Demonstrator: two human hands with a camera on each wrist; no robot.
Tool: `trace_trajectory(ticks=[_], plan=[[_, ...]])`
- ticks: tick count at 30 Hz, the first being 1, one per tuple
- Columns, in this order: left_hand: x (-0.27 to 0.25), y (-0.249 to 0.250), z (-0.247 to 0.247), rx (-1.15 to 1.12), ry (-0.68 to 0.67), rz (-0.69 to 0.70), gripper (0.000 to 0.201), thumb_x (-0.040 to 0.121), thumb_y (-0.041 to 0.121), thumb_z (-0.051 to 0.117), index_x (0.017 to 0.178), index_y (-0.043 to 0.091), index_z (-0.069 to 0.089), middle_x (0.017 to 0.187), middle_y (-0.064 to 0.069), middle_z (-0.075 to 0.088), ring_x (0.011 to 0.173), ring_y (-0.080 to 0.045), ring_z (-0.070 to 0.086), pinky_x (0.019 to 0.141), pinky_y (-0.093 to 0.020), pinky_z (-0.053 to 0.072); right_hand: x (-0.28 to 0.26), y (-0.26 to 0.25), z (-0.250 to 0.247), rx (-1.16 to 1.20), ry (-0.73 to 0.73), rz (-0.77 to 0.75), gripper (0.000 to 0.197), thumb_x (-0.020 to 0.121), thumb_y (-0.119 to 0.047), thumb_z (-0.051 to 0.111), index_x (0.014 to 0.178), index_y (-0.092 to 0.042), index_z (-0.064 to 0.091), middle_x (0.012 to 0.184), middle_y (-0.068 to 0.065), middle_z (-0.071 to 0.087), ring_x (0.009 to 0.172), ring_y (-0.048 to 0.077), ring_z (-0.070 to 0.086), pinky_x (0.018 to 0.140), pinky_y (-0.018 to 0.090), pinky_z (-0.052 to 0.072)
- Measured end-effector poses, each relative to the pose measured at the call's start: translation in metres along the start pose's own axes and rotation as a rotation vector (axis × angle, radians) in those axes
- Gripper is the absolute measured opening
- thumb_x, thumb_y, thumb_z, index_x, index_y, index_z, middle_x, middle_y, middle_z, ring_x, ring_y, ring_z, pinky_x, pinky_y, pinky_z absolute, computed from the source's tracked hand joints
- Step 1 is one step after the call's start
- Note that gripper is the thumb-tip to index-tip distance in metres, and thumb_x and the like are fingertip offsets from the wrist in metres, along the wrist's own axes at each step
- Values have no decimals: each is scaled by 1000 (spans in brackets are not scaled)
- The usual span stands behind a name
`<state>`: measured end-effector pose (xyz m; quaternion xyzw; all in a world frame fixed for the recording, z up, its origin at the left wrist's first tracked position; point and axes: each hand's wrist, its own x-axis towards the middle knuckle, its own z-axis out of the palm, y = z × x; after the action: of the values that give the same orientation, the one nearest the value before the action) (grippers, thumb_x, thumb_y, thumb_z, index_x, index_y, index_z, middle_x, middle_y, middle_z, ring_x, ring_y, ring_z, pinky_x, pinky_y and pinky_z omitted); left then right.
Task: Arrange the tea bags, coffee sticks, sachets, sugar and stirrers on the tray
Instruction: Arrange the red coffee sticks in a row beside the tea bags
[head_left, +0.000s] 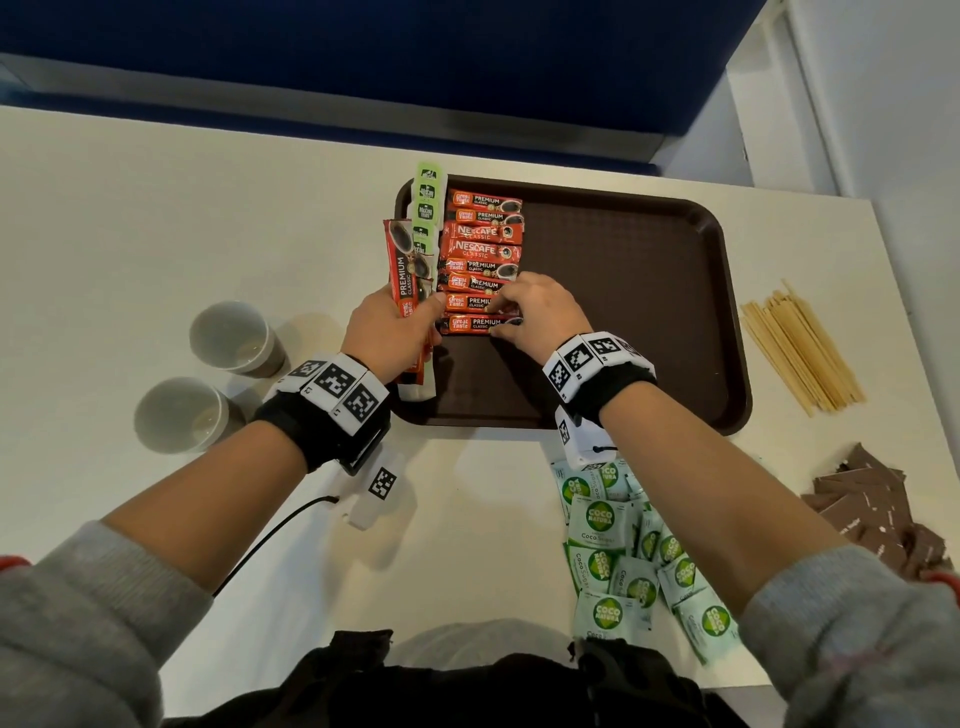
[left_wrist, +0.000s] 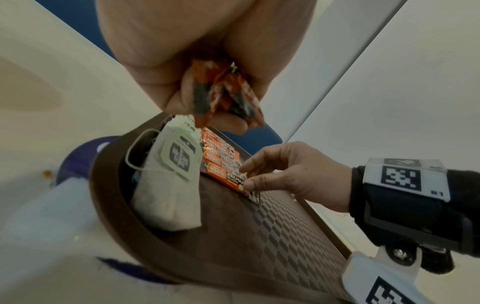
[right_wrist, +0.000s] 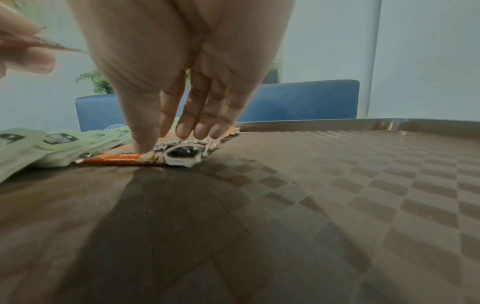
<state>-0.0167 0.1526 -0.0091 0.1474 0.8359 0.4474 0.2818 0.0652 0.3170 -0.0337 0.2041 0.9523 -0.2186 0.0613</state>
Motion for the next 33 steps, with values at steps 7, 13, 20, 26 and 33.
trace_trajectory(ticks=[7,13,20,26,33], plan=[[0,-4,2,-22,-84,30,26,99,37,45,99,15,60,68,6,65,54,-6,60,65,-23,52,2,-22,-13,257,127,-125,28,94,-32,54,106,-11,69,102,5,65,95,15,57,86,28,45],[-8,-2,3,-96,-276,43,22,99,32,47,102,15,60,67,7,70,54,-16,63,59,-28,55,6,-39,-23,425,55,-85,20,90,-27,61,103,-13,69,80,-15,56,70,-6,49,64,3,38],[-15,-2,-2,-90,-260,42,19,98,35,48,102,20,60,71,8,70,58,-11,63,56,-17,53,3,-28,-29,682,59,54,8,87,-16,66,83,-16,59,75,-1,66,60,8,63,61,19,53],[-11,-8,-2,1,-153,24,21,95,35,54,102,17,61,78,7,67,80,-11,62,89,-32,45,-1,-11,-28,743,78,79,13,85,-14,68,92,-23,62,82,5,65,83,26,68,77,39,58],[-9,-4,-3,112,-97,17,31,94,33,57,118,14,60,99,-3,66,91,-20,59,88,-32,44,-10,-4,-35,408,-237,53,25,78,-22,75,102,-18,73,101,-1,68,98,11,59,88,24,45]])
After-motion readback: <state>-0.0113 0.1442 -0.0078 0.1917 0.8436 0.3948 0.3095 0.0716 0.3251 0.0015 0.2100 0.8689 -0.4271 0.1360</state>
